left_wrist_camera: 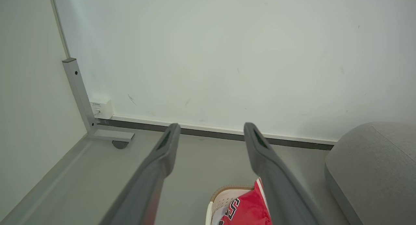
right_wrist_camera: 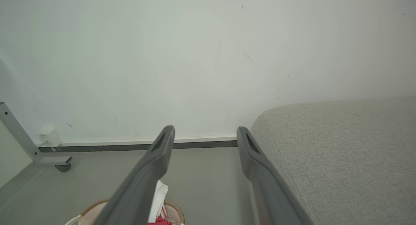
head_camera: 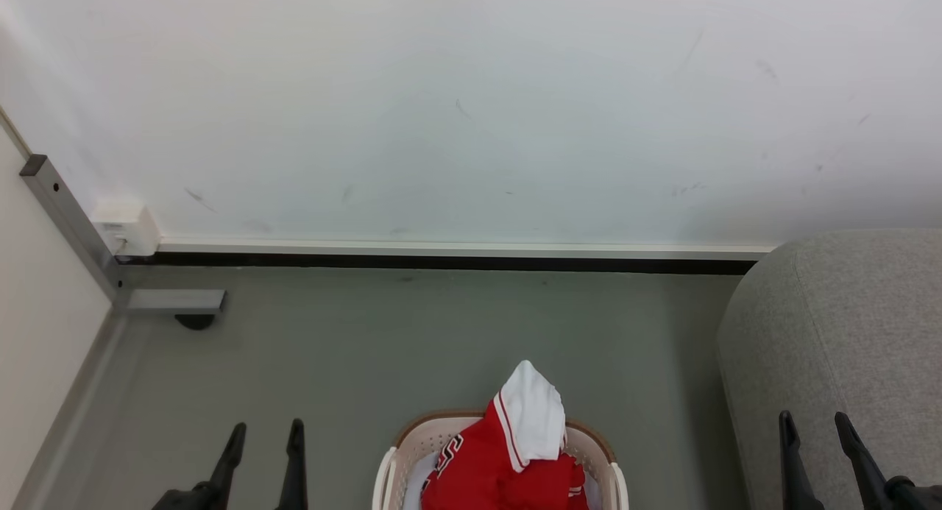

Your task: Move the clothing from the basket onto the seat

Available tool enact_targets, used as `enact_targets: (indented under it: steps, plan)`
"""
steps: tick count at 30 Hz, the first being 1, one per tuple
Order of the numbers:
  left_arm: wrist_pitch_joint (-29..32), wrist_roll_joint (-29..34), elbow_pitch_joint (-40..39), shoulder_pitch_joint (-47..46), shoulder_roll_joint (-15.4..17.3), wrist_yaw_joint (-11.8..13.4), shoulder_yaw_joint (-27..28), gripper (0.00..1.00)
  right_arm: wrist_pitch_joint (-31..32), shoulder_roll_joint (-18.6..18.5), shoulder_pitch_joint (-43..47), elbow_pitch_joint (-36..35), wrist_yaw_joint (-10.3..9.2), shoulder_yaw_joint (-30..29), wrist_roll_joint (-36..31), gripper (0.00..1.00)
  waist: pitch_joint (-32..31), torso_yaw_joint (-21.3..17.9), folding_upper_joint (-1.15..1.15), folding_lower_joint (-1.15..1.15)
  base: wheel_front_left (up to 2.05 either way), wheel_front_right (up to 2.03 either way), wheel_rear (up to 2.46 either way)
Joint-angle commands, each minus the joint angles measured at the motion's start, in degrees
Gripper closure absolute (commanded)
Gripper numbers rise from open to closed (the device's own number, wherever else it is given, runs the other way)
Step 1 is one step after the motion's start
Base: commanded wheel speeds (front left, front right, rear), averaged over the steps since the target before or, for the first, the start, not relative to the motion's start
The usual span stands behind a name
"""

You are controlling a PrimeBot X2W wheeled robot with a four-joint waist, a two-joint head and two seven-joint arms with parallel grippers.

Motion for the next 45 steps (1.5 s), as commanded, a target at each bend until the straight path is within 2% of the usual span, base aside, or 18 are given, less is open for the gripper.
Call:
enact_targets:
  steps: [1, 8, 26, 31, 39, 45]
  plan:
    - [-0.29, 1.11, -0.14, 0.58, 0.48, 0.19, -0.01, 0.0, -0.29, -0.48, 0.71, 0.17, -0.11, -0.07, -0.9, 0.0, 0.0, 0.04, 0.0, 0.0, 0.0, 0.0, 0.0]
    - [-1.16, 4.52, -0.43, 0.9, 0.5, 0.27, -0.32, 0.0, -1.16, -0.5, 0.96, 0.18, -0.12, -0.12, -3.74, 0.0, -0.1, 0.27, 0.0, 0.0, 0.0, 0.0, 0.0]
    - [-1.03, 3.5, 0.37, 0.78, 0.47, -0.19, -0.29, 0.0, -1.09, -0.45, 0.6, 0.66, -0.13, -0.61, -3.22, 0.0, 0.36, -0.18, 0.0, 0.0, 0.0, 0.0, 0.0]
    - [-1.02, 4.34, 0.69, 0.18, 0.45, -0.67, -0.51, 0.0, -1.09, -0.46, -0.83, 0.03, -0.13, 0.12, -3.21, 0.0, 1.66, -1.47, 0.0, 0.0, 0.0, 0.0, 0.0]
    - [-1.03, 6.25, 4.18, -7.59, 0.48, -2.72, -3.21, 0.0, -1.0, -0.44, -6.02, -3.44, -0.13, 1.51, -3.19, 0.0, 10.76, -5.41, 0.0, 0.0, 0.0, 0.0, 0.0]
    - [-1.02, 7.05, 8.91, -15.6, 1.78, -3.67, -6.97, 0.0, -1.0, -0.42, -11.03, -6.06, -0.13, 2.86, -2.54, 0.0, 19.49, -9.39, 0.0, 0.0, 0.0, 0.0, 0.0]
